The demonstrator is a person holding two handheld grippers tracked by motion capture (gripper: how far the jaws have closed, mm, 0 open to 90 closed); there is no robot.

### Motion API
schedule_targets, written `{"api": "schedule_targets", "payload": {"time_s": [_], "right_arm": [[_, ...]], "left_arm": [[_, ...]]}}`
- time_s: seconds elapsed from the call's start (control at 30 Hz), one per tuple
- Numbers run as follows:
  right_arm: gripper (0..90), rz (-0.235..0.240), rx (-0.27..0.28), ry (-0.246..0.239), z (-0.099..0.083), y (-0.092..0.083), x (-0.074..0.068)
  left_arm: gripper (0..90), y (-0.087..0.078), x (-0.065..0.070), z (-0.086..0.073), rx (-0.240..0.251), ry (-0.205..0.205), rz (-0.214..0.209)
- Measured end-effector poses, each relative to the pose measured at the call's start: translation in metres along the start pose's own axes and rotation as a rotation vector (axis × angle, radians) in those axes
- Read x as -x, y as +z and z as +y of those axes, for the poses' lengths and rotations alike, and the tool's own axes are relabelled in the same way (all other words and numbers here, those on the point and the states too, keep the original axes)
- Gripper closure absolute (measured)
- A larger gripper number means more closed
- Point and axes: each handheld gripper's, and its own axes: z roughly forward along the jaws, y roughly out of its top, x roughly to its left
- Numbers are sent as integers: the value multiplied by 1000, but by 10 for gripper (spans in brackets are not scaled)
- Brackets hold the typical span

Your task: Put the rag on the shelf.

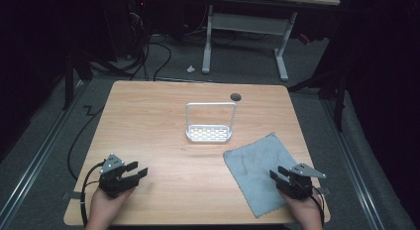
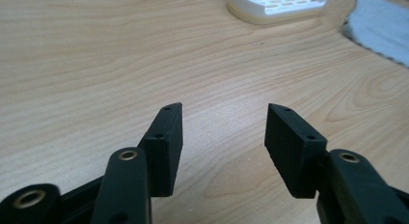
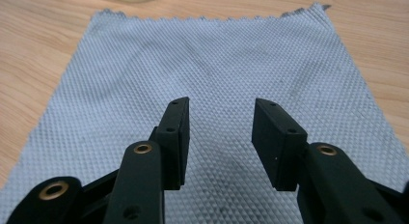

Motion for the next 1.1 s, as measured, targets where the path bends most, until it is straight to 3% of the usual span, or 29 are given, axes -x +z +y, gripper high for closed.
{"api": "schedule_targets", "payload": {"time_s": [0.23,0.5,0.53,0.57,0.6,0.7,0.87,1.1], "right_arm": [[582,7,-1,-31,0,-1,-4],[615,32,-9,-47,-1,0,-10],[698,35,-21,-48,-1,1,-11],[698,35,-21,-48,-1,1,-11],[832,24,-32,-57,-1,0,-11],[900,12,-52,-76,1,1,-12],[900,23,-133,-90,-3,9,-16],[900,37,-132,-89,-3,10,-20]], "left_arm": [[442,1,1,-3,-1,2,13],[447,-1,-4,-4,42,-41,4],[443,-1,-4,-4,48,-42,6],[443,-2,-3,-4,50,-44,3],[444,-2,-3,-3,51,-43,-2],[447,-2,-1,-2,53,-34,-7],[444,-1,2,-2,47,-26,-6],[412,1,3,-2,39,-27,-7]]}}
